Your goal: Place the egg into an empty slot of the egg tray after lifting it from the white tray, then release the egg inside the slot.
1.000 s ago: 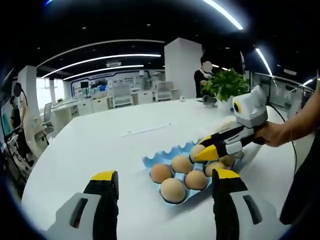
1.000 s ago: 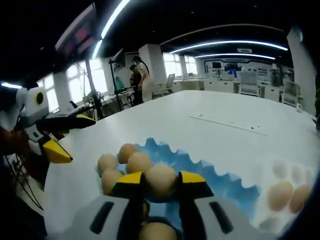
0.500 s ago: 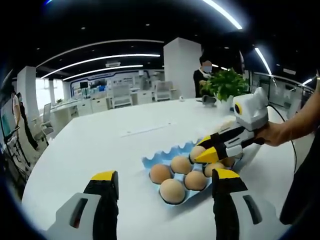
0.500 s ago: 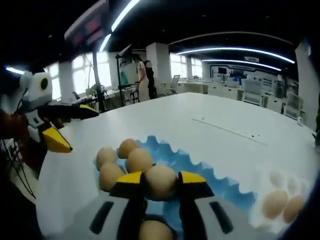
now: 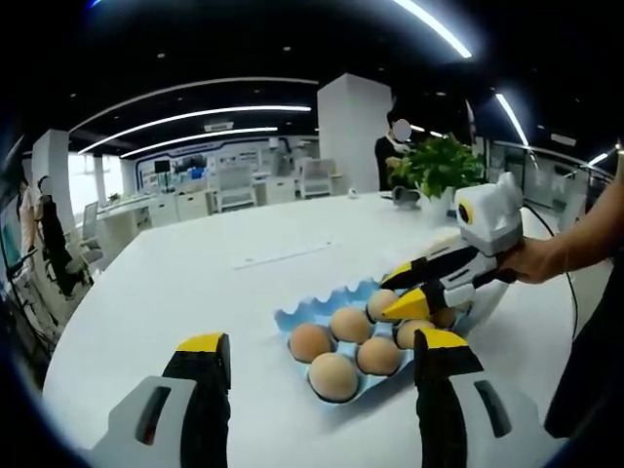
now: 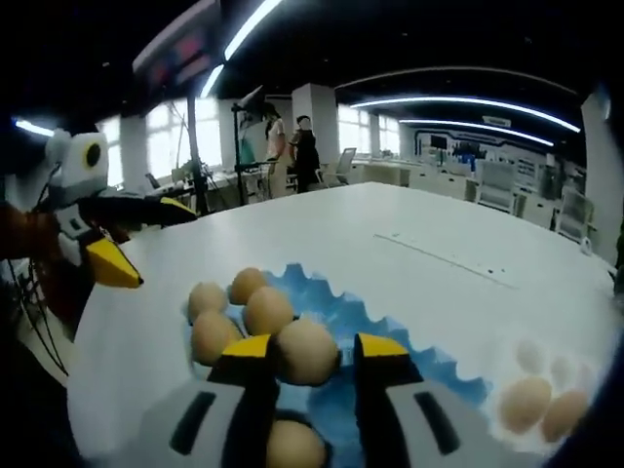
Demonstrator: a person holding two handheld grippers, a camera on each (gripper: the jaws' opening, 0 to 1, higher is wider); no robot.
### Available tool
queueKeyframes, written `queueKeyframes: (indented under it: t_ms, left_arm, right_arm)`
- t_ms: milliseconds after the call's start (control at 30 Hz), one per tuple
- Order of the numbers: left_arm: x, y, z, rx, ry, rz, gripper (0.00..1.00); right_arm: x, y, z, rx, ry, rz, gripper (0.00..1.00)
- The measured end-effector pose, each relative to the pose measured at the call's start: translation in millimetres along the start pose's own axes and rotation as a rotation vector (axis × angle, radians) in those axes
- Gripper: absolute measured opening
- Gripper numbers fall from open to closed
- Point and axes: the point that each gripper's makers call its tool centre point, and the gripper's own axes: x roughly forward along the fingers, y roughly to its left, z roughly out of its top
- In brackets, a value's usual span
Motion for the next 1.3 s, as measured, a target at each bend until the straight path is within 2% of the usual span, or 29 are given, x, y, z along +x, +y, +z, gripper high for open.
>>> queueKeyframes:
  t_ms: [67,133,200,267,433,533,567,667,800,867,967,1067,1167,1267,1300]
  left_arm:
    - [0,-0.1,0.8,-0.002,-0.002,-0.001,0.78]
    - [0,0.7,1.1,-0.002,-0.004,0.002,0.78]
    - [1,1.1,1.4,-0.008,-0.005,0.001,0.78]
    - [1,1.2,1.7,-0.004,-0.007,0.002,0.78]
    - [2,0.0,1.7,-0.005,-0.007,-0.005,0.78]
    - [4,-1.0,1.2,-0.002,-0.004,-0.01,0.78]
    - [4,-1.7,1.2,-0.002,-0.004,-0.013,0.78]
    - [6,-3.1,2.0,0.001,-0.004,-0.018,0.78]
    - [7,-5.3,3.4,0.003,-0.004,-0.021,0.78]
    - [7,-5.2,3.5,0.002,-0.003,-0.018,0.78]
    - [7,-5.5,4.5,0.002,-0.004,-0.014,0.78]
    - [6,-5.9,4.9,0.002,-0.004,-0.012,0.78]
    - [5,-5.7,5.1,0.003,-0.003,-0.008,0.78]
    - [4,-5.5,4.3,0.004,0.001,-0.004,0.78]
    - [4,-5.5,4.4,0.004,0.0,-0.003,0.78]
  right_arm:
    - [-8,-2,6.1,-0.002,-0.035,-0.012,0.31]
    - [-22,-10,11.8,0.032,-0.076,-0.036,0.31]
    - [-38,-22,11.5,0.042,-0.093,-0.079,0.31]
    - [-56,-41,7.3,0.067,-0.103,-0.152,0.31]
    - [-108,-88,-10.5,0.13,-0.118,-0.318,0.31]
    - [-146,-121,-24.2,0.163,-0.124,-0.458,0.31]
    - [-150,-125,-25.8,0.166,-0.125,-0.473,0.31]
    - [-183,-153,-39.8,0.162,-0.108,-0.599,0.31]
    - [-216,-179,-54.5,0.189,-0.102,-0.713,0.31]
    - [-226,-187,-58.2,0.2,-0.105,-0.756,0.31]
    - [-237,-199,-72.2,0.207,-0.069,-0.819,0.3]
    - [-234,-203,-83.2,0.255,-0.057,-0.813,0.3]
    - [-231,-207,-92.4,0.255,-0.024,-0.819,0.3]
    - [-224,-206,-108.8,0.335,0.007,-0.796,0.29]
    - [-225,-209,-103.6,0.328,-0.043,-0.807,0.29]
